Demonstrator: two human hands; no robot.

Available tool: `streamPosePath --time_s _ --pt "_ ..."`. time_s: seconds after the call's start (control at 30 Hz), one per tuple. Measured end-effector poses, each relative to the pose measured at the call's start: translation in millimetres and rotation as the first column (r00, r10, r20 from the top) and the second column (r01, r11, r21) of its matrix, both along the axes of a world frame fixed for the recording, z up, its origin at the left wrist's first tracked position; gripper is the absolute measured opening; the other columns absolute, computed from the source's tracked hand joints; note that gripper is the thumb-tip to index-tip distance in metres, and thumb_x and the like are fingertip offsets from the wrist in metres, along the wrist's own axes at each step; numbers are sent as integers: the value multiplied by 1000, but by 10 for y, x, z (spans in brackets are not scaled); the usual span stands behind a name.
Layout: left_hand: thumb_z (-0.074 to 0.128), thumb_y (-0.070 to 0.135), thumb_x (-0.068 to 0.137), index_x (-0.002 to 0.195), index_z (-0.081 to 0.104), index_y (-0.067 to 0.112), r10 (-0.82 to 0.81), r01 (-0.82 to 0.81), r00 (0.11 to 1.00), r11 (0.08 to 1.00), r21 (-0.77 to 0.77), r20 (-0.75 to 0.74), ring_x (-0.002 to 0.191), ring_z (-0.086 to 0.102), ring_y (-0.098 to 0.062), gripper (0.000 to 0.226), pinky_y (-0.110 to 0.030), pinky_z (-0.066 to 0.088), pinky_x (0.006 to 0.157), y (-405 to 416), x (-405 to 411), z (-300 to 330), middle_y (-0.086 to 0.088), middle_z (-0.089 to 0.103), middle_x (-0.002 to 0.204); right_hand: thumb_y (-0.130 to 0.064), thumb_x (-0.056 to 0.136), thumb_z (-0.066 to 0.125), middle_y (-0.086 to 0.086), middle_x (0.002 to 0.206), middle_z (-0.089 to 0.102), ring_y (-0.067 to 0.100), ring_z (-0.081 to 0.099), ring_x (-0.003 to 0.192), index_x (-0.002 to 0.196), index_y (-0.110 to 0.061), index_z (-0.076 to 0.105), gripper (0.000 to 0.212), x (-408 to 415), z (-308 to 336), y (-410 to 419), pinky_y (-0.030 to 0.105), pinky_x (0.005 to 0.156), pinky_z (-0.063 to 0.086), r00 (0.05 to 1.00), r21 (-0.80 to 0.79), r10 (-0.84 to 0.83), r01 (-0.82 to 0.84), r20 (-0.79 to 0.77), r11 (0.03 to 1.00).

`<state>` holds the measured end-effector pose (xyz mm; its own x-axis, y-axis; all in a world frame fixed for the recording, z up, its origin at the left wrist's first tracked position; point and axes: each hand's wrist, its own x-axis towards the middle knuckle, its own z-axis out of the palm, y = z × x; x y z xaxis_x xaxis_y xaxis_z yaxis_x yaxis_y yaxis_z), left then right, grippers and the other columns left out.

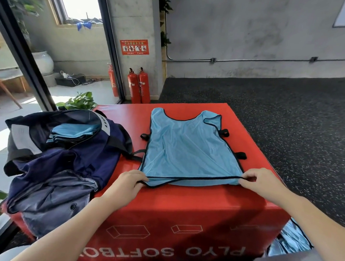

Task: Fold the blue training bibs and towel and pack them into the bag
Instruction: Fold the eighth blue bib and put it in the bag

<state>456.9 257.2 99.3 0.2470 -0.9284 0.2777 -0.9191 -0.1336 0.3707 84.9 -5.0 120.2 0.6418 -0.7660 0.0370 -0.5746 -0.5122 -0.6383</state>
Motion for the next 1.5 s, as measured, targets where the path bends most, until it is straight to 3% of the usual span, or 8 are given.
streamPosePath --time_s 0.27,0.53,0.63,0.87,0.97,1.1,1.3,1.5 --pt "85 14 74 77 78 34 176 -197 953 979 -62 -248 83 62 9 21 -4 40 74 19 -97 444 22 70 78 -26 80 84 -12 85 69 5 64 81 77 -23 77 9 -1 100 -23 30 81 49 992 -296 126 -116 14 948" --pt "61 -16 75 87 77 34 97 -110 991 984 -141 -91 89 57 22 54 -5 41 88 -30 14 1294 31 65 84 7 73 81 1 91 74 26 70 84 93 -12 79 28 -17 802 -193 25 85 46 971 -696 217 -224 -99 682" --pt "65 -10 77 82 75 40 122 -138 988 972 -189 -95 83 58 20 52 -7 41 82 -86 -22 1878 32 66 79 3 86 72 1 100 75 23 68 95 102 -11 79 23 -33 1364 -98 31 88 48 985 -615 125 -27 117 788" --pt "82 25 83 76 78 27 28 -155 952 903 -402 -304 62 60 2 8 -14 42 60 26 -182 3474 15 69 63 -18 85 80 -16 87 71 -13 62 77 94 -24 77 11 -103 2912 250 -1 72 40 821 -296 32 169 571 940" --pt "81 31 83 80 77 8 -1 -171 945 849 -499 -326 63 53 -7 24 -25 41 63 151 -285 4042 7 64 64 -17 88 77 -13 86 74 -9 66 72 98 -19 76 10 -150 3509 393 7 70 49 649 -116 30 91 760 989" --pt "84 31 81 74 80 23 -73 -193 906 805 -561 -417 81 68 -21 12 -34 54 78 411 -373 4638 2 77 79 -20 92 71 6 105 76 19 71 92 110 -7 74 22 -263 4144 531 34 84 55 481 121 -46 -127 876 984" --pt "84 13 77 102 75 -3 -208 -129 828 832 -539 -520 94 73 -26 31 -34 59 83 720 -451 5037 -14 77 101 -22 89 75 10 115 74 26 65 113 111 -1 73 30 -393 4568 613 44 105 49 580 88 15 -149 814 985" --pt "79 7 80 104 72 -8 -227 -74 772 896 -438 -594 98 72 -33 29 -40 58 92 864 -376 5049 -20 74 106 -15 88 75 18 110 74 26 67 99 105 4 75 26 -414 4586 665 39 92 50 678 27 99 -172 729 985"
